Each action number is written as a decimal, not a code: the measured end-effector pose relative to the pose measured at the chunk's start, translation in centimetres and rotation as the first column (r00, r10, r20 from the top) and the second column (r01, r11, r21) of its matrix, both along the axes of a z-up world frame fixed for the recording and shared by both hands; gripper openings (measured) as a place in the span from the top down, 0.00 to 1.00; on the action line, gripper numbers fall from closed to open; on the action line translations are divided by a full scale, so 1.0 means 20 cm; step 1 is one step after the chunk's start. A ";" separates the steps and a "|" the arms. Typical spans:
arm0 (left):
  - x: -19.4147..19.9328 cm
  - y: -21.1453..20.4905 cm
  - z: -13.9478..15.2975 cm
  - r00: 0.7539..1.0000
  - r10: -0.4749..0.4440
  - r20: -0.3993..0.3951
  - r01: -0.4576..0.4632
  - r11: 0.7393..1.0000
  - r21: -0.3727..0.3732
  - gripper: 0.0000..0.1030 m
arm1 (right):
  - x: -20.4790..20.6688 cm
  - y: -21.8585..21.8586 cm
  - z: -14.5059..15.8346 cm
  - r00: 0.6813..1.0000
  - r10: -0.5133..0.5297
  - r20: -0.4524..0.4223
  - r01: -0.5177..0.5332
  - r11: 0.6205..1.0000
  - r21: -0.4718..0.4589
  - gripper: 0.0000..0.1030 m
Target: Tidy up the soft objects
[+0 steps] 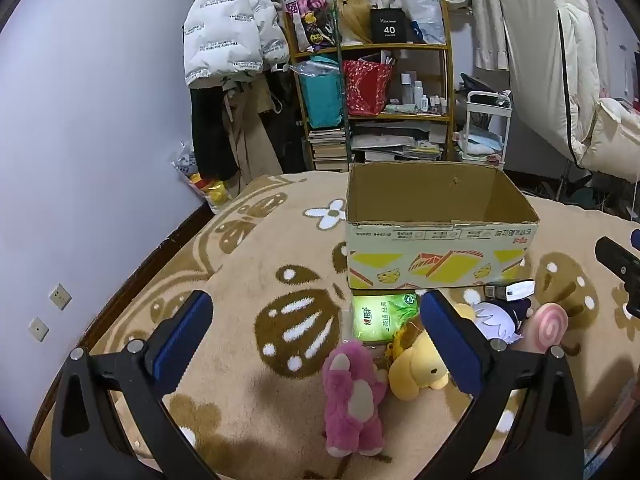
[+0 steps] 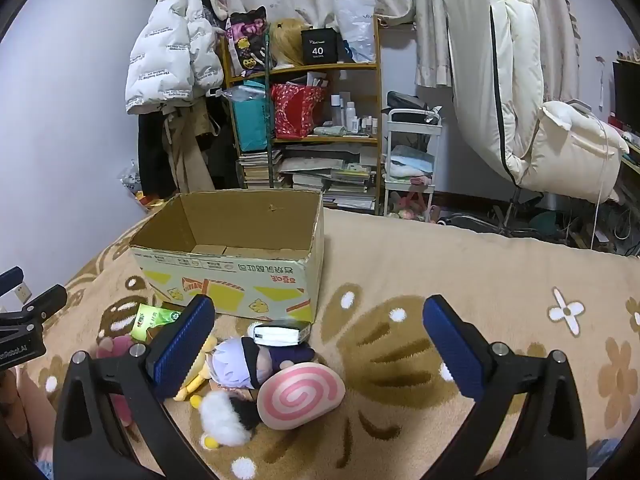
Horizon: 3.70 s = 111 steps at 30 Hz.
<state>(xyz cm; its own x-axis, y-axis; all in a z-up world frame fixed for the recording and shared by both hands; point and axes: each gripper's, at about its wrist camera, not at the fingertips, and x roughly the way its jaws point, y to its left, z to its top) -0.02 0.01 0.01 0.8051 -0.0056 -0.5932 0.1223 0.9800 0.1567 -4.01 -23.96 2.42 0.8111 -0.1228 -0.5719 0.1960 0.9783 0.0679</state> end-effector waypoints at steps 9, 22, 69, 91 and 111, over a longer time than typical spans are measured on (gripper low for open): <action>-0.02 -0.03 0.00 1.000 -0.022 0.006 0.022 1.000 0.010 0.01 | 0.00 0.00 0.00 1.000 -0.001 0.002 0.001 1.000 -0.005 0.00; -0.01 -0.02 0.00 1.000 -0.016 0.002 0.016 1.000 0.002 0.01 | 0.00 0.00 0.01 1.000 -0.001 0.003 0.001 1.000 0.000 0.00; 0.01 -0.02 -0.02 1.000 -0.022 -0.016 0.022 1.000 0.006 0.01 | 0.00 0.02 0.01 1.000 0.006 -0.003 -0.006 1.000 -0.003 0.00; 0.02 -0.01 -0.04 1.000 -0.011 -0.025 0.012 1.000 0.021 0.01 | 0.00 0.02 -0.04 1.000 0.013 -0.004 -0.013 1.000 0.005 0.00; 0.15 0.01 -0.16 0.974 0.023 -0.227 -0.019 1.000 0.020 0.01 | 0.13 -0.03 -0.19 0.980 0.022 -0.198 -0.002 0.995 0.099 0.00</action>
